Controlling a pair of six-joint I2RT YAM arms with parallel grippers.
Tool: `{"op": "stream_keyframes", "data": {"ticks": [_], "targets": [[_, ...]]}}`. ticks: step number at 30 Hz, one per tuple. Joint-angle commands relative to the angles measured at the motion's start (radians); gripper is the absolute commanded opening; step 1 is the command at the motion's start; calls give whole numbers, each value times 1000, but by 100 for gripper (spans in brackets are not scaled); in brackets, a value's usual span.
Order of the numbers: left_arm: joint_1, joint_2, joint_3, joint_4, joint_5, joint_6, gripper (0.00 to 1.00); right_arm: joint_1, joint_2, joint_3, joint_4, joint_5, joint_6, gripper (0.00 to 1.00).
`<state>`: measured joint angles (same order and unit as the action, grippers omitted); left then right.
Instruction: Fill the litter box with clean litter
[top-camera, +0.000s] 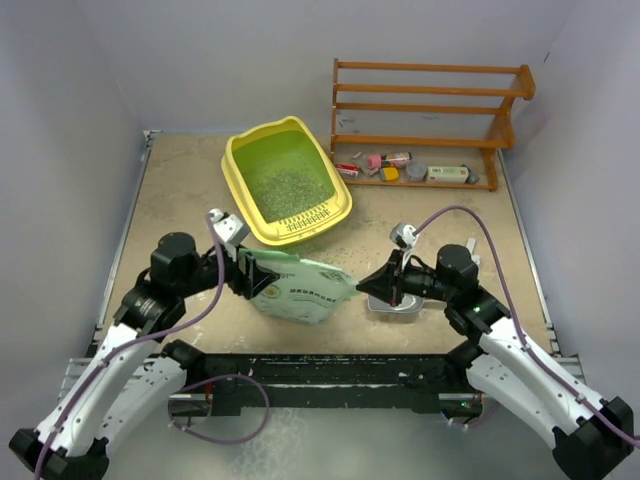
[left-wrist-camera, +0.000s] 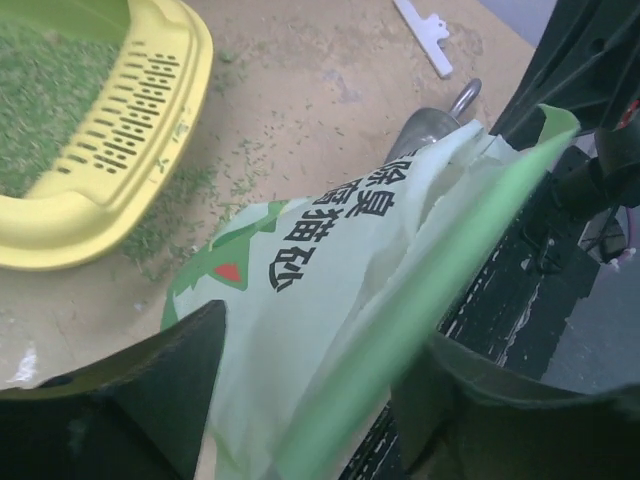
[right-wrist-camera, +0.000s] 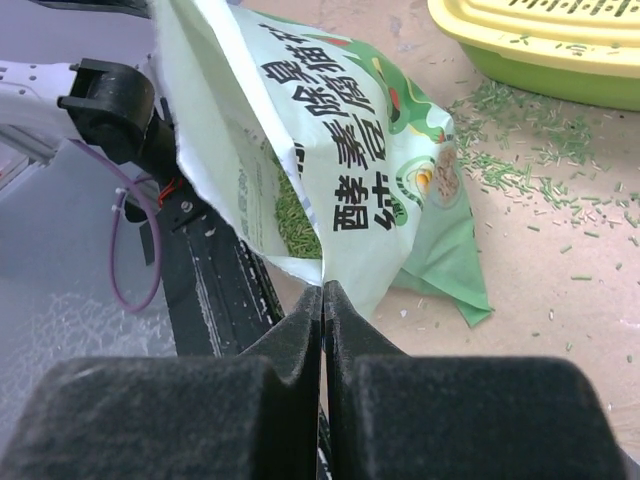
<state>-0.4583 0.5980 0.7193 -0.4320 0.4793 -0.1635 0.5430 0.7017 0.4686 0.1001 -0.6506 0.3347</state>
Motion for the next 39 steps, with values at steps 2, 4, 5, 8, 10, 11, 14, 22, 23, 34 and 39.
{"op": "stream_keyframes", "data": {"ticks": [2, 4, 5, 8, 10, 11, 14, 22, 23, 34, 39], "targets": [[6, 83, -16, 145, 89, -41, 55, -2, -67, -16, -25, 64, 34, 0], [6, 97, -16, 159, 99, -46, 33, -2, -86, -29, -35, 69, 43, 0], [6, 105, -12, 147, 96, -37, 15, -2, -94, -34, -34, 70, 49, 0], [6, 98, 22, 52, 19, 0, 0, -2, -106, -44, -49, 75, 48, 0], [6, 81, 46, -5, -44, 6, 0, -2, -104, -51, -53, 77, 47, 0], [6, 71, 52, -25, -65, 4, 0, -2, -100, -55, -49, 73, 47, 0], [6, 62, 56, -46, -81, -17, 0, -2, -93, -74, -26, 59, 53, 0], [5, 176, 55, 30, 45, -111, 0, -2, -97, -85, -13, 21, 74, 27], [6, 172, 55, 40, 48, -120, 0, -2, -84, -94, 21, -2, 90, 42], [6, 169, 85, 42, 84, -126, 0, 0, 190, -121, 421, -116, 114, 63], [6, 167, 89, 50, 45, -125, 0, 10, 316, -138, 706, -243, 165, 49]]}}
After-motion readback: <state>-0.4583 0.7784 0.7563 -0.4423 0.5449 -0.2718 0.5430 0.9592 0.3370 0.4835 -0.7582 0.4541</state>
